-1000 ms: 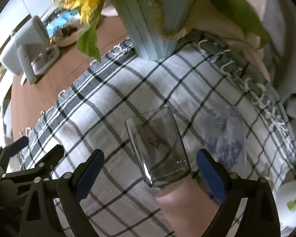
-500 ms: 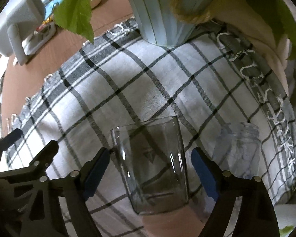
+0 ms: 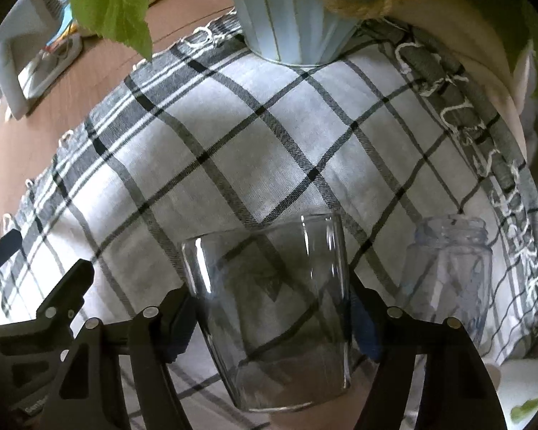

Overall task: Flip cup upside down
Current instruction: 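Close the right gripper around the glass tumbler's body, then lift the glass tumbler with the right gripper and rotate it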

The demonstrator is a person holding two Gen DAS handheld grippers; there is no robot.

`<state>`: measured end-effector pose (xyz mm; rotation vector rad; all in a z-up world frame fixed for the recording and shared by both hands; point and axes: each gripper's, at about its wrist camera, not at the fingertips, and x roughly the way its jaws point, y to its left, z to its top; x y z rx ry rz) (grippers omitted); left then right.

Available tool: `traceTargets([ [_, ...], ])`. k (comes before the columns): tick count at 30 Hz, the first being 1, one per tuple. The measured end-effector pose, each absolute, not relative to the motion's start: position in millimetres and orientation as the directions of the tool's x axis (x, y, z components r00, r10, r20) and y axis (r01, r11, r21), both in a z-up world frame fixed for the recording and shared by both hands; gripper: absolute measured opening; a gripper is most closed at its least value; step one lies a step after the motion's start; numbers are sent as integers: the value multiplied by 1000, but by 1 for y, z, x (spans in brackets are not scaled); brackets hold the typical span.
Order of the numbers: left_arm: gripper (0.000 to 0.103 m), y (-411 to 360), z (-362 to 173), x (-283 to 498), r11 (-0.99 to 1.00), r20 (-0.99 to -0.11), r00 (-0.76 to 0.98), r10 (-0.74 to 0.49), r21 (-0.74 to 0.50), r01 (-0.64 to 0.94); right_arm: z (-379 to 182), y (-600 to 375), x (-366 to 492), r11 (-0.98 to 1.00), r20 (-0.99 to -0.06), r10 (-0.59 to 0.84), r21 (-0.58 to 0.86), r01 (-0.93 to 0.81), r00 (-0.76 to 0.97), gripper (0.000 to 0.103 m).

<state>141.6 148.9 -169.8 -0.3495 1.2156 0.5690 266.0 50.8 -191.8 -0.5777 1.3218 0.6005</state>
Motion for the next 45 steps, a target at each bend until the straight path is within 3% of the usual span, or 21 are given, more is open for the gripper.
traceTargets([
  [19,102,121,-91,100,949,-901,405,157,25,-313,-84,-19,186,910,-953,151,30,-414,261,68],
  [31,103,91,-103,70,991,-915,390,108,66,-121,-108,-82,110,981,-977,145,122,-150,154,68],
  [45,102,73,-139,62,996,-953,289,88,90,-4,-161,-106,70,987,-987,159,159,4,8,68],
])
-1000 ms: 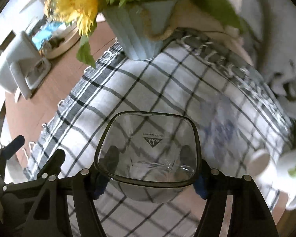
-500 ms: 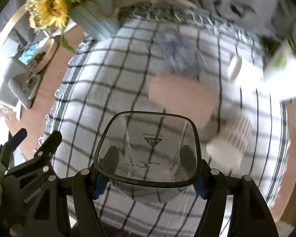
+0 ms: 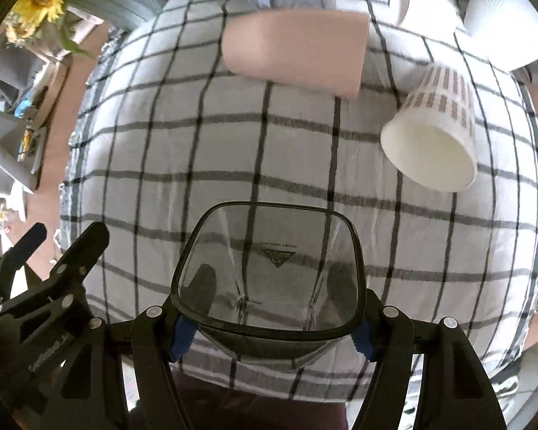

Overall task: Flip cup upside down
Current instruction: 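Lift the glass tumbler with the right gripper and rotate it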

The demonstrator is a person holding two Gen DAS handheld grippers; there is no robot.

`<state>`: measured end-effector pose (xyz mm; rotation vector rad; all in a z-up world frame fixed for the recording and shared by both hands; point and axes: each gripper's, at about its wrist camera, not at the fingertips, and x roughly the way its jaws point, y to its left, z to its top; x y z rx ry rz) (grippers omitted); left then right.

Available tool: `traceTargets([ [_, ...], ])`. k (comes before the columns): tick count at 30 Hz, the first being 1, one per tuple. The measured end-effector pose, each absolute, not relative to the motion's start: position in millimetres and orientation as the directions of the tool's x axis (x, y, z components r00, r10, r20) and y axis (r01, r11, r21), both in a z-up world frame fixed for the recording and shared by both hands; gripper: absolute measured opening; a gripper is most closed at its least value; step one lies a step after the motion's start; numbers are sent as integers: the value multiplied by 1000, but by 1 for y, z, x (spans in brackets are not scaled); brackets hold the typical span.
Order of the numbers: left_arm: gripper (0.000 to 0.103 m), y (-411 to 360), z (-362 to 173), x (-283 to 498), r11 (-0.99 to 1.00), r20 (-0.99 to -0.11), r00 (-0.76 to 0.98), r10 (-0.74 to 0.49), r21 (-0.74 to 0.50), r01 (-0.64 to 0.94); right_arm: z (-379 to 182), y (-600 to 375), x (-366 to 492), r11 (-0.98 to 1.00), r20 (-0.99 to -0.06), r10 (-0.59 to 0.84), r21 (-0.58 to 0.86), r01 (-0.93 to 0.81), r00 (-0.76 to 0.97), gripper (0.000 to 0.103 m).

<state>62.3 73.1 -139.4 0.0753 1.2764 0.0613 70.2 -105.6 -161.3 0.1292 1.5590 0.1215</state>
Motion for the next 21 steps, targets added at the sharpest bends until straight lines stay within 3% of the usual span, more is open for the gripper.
traceTargets([
  [21,102,71,-158,72,989,-956,254,149,148,-22,-191,-106,92,993,-994,112,112,39,2,68],
])
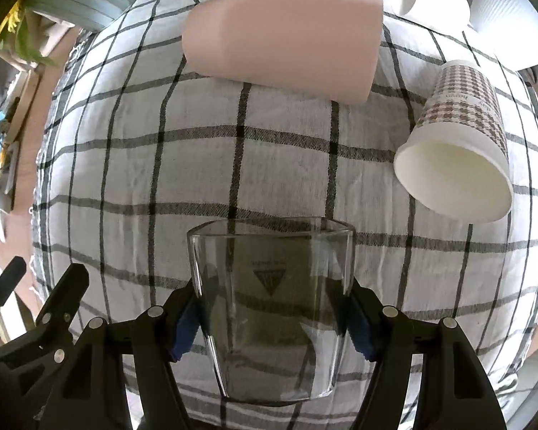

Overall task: Flip cup upside down
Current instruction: 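Lift the glass tumbler with the right gripper and rotate it, then lower the glass tumbler rim-down onto the cloth with the right gripper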

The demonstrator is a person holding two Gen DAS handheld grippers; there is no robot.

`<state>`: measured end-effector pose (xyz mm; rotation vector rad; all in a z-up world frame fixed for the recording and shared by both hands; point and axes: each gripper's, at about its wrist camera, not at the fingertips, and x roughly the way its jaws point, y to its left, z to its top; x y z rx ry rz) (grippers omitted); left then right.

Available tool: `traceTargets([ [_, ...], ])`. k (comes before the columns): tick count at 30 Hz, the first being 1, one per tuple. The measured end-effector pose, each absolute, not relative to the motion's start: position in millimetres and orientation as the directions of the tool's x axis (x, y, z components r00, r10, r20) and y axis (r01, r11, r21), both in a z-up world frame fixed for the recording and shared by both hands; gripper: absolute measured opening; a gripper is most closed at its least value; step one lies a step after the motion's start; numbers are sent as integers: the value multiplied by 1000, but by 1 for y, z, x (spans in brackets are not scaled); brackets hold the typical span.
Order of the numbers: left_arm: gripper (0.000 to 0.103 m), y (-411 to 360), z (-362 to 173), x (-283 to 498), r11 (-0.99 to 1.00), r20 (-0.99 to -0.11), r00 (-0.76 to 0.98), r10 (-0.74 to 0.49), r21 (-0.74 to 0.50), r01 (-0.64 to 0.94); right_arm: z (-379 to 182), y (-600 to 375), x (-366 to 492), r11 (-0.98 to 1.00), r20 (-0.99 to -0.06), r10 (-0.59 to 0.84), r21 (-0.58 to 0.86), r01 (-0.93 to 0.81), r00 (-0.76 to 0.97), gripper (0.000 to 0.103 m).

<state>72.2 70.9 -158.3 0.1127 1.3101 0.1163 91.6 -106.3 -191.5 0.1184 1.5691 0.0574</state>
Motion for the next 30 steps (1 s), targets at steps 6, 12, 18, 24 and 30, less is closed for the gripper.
traceTargets([
  [6,102,69,-150,65,987,-949,274,157,157,-23,-180,-89,88,995,-994,102,103,11,50,75],
  [12,102,59,-133,53,986,-932,326,159,166,-8,-150,-99,68,991,-984,123,129,41,125,75],
  [18,102,40,-122,41,986,-925,354,138,162,38,-127,-131,50,987,-975,127,142,73,184,76],
  [24,102,4,-116,26,986,-930,359,80,127,109,-122,-159,33,981,-969,133,159,111,210,76],
  [30,102,-25,-119,15,985,-942,337,12,68,157,-117,-195,13,976,-968,119,156,155,222,76],
])
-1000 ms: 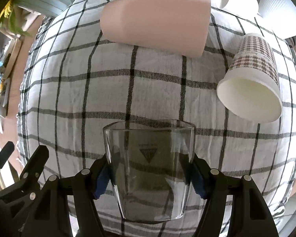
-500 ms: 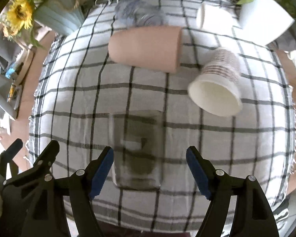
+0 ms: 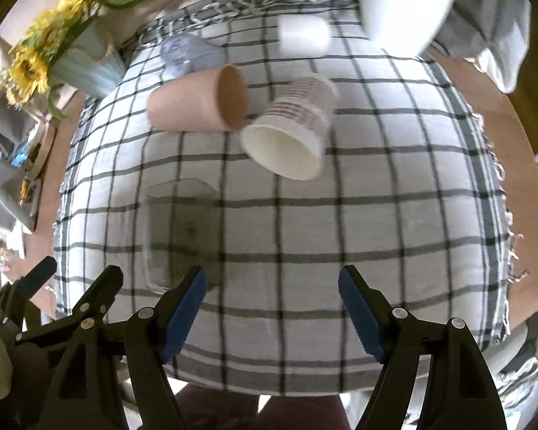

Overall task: Flip cup upside down
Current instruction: 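Lower the glass tumbler rim-down onto the cloth with the right gripper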

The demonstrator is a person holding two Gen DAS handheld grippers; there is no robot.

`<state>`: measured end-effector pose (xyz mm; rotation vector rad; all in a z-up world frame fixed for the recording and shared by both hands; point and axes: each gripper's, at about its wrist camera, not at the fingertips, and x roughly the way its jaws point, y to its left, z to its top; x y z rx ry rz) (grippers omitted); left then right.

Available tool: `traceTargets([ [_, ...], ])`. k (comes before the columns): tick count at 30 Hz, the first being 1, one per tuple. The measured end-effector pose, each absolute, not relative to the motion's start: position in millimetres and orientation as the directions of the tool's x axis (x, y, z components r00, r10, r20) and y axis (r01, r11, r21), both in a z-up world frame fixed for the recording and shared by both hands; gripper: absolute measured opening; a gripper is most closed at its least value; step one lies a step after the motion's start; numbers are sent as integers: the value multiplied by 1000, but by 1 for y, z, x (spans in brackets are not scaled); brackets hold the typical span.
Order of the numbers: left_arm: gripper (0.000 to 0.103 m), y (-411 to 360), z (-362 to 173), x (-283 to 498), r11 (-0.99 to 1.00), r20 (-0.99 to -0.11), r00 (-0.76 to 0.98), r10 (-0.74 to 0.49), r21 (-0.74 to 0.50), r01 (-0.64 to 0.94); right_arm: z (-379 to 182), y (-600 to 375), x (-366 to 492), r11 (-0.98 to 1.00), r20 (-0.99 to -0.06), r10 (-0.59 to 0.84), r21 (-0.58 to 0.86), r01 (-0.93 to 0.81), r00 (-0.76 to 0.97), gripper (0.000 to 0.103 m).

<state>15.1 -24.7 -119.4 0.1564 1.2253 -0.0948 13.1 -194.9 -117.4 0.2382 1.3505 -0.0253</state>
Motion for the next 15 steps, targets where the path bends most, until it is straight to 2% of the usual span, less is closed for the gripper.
traceTargets([
  [15,101,-61,-151,6,984,-953,301,-38,16,177,-133,-241,-12,976,-977,68,107,189,204,76],
])
